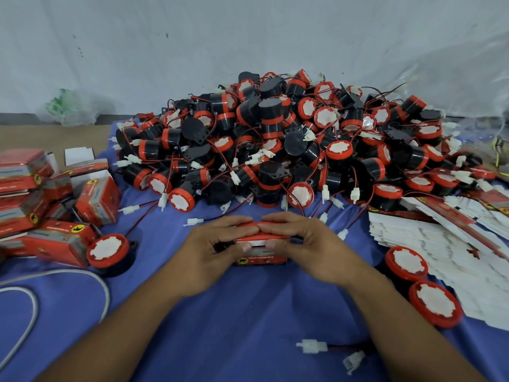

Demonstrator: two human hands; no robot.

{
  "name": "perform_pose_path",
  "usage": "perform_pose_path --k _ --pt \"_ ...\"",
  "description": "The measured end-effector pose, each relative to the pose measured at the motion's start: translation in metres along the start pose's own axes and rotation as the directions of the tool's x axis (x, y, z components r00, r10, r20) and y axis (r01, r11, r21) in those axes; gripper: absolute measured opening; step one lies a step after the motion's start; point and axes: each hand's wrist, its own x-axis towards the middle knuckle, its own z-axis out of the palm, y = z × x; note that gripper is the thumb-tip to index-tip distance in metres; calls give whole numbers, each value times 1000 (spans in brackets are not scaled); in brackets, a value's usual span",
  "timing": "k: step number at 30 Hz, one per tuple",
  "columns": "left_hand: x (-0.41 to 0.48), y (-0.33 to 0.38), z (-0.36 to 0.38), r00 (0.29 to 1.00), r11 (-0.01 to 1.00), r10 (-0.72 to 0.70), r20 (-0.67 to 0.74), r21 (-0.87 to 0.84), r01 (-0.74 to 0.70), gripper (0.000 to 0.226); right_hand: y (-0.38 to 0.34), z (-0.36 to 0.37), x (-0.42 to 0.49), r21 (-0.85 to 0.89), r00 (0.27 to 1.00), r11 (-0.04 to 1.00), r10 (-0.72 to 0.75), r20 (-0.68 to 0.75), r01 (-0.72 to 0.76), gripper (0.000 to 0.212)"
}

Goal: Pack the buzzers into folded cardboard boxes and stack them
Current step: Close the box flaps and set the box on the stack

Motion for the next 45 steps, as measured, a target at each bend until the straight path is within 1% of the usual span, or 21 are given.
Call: perform_pose_path --k 4,8,11,13,16,18,21,25,28,30,31,32,34,36,37,38,40,41,42,43,45 --pt "-1 -1 0 999 998 32 13 47 -32 37 3 4 0 -147 996 986 -69 48 76 42" --pt "0 -2 -2 980 896 199 28 399 -194 33 5 10 -2 -375 985 912 -164 45 169 48" --pt "2 4 -5 957 795 264 116 535 -284 39 4 15 -5 -525 980 829 -195 49 191 53" --pt "2 3 -5 934 728 311 173 588 -352 41 3 19 -6 -624 980 759 -187 66 187 60" --pt "0 -2 -5 934 750 290 208 557 -357 48 6 26 -7 -653 988 741 -112 109 156 75" --pt "-1 -7 -3 946 796 276 171 512 -325 48 9 28 -7 -621 989 770 -112 92 145 77" --pt "0 -9 -1 974 898 222 37 381 -219 42 14 25 -4 -494 976 847 -217 10 194 71" --pt "5 -4 1 984 986 43 -171 165 -14 30 18 17 0 -395 970 892 -245 -8 222 75" --pt "0 -3 -4 995 993 -51 -81 98 59 45 17 13 3 -361 946 904 -295 -137 229 57" --pt "-3 -5 -8 1000 992 -13 -27 126 17 60 16 13 5 -241 946 941 -281 -161 238 52" --pt "-3 -5 -8 999 990 19 -32 137 -14 59 14 13 4 -207 947 948 -277 -160 242 51" --pt "-2 -4 -8 998 989 39 -41 142 -33 54 12 13 4 -210 948 947 -279 -157 244 50" --pt "-2 -1 -5 998 987 52 -44 155 -44 48 7 12 3 -354 939 903 -311 -148 244 54" --pt "-3 3 0 992 968 92 -90 243 -67 50 2 11 1 -533 929 811 -353 -117 241 57" --pt "-2 5 2 981 955 131 -142 282 -87 54 1 12 0 -527 927 815 -355 -125 241 56" --pt "-2 7 3 965 956 165 -202 275 -105 61 -1 15 -1 -426 935 875 -320 -154 230 52" --pt "1 8 4 941 986 160 -299 96 -137 76 -11 22 -1 67 972 984 -150 -178 164 49" --pt "1 7 5 947 990 124 -297 -28 -139 76 -14 26 -1 308 983 941 -90 -162 137 51" --pt "2 6 5 960 985 94 -264 -118 -129 72 -15 28 -1 438 986 891 -62 -152 124 53" --pt "1 4 5 973 983 83 -217 -145 -116 67 -14 30 -2 454 989 883 -61 -138 118 56" --pt "-2 -2 2 977 991 127 -171 -8 -130 59 -12 28 -3 269 990 956 -92 -105 118 68"
